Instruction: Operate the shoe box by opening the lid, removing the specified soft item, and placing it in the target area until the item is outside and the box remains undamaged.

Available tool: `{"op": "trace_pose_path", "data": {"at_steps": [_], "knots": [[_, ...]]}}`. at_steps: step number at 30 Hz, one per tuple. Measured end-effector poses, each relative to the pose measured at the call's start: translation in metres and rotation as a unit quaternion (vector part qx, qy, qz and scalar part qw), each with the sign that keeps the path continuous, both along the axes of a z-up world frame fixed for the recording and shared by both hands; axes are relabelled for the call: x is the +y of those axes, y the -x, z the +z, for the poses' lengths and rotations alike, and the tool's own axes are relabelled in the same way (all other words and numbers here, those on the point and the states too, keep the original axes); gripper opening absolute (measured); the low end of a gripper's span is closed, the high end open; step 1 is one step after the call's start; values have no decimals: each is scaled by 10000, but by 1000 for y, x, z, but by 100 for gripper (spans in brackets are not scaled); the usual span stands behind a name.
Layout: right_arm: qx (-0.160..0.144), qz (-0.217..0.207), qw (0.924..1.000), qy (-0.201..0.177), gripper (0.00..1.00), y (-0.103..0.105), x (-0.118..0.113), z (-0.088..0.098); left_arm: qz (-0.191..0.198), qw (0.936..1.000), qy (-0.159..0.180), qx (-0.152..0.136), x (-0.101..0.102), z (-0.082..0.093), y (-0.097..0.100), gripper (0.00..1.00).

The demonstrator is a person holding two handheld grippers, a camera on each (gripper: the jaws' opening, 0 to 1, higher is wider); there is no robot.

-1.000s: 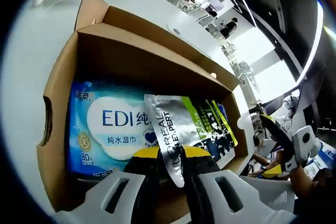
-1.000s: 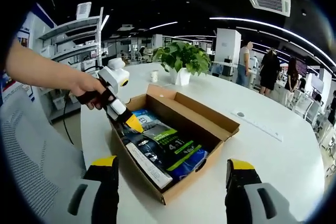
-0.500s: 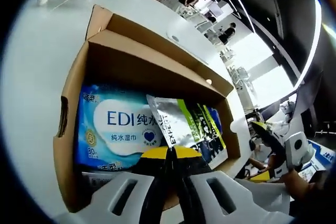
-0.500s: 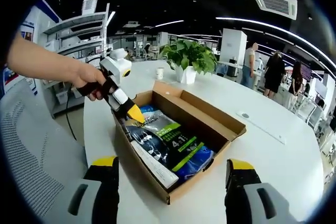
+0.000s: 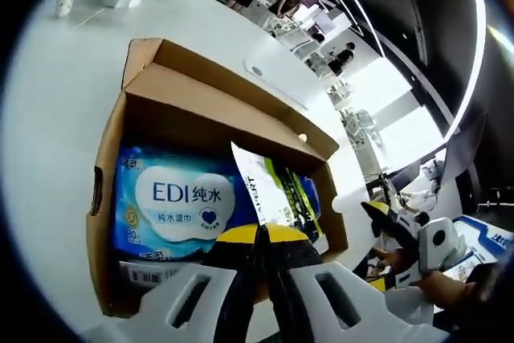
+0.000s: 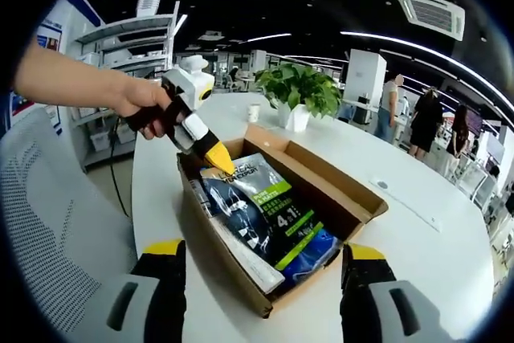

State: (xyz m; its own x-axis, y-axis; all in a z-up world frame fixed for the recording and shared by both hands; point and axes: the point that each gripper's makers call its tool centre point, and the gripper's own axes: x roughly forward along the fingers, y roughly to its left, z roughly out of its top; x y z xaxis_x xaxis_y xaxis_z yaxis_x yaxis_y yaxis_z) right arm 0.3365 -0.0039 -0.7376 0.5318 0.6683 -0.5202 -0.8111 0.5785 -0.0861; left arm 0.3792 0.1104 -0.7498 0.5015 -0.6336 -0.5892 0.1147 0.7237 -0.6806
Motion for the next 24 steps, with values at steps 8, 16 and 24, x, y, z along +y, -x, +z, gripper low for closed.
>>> {"op": "trace_pose_path", "data": {"at_steps": [8, 16, 24], "knots": [[-370, 180, 9990, 150, 73, -14, 6, 6, 8, 9999, 85, -74, -5, 14, -4, 0], [-607, 250, 9977, 191, 64, -27, 14, 8, 20, 9999, 114, -109, -11, 26, -7, 0], [-695, 394, 9964, 292, 52, -32, 25, -1, 13, 9998, 123, -145, -18, 38, -9, 0]]}}
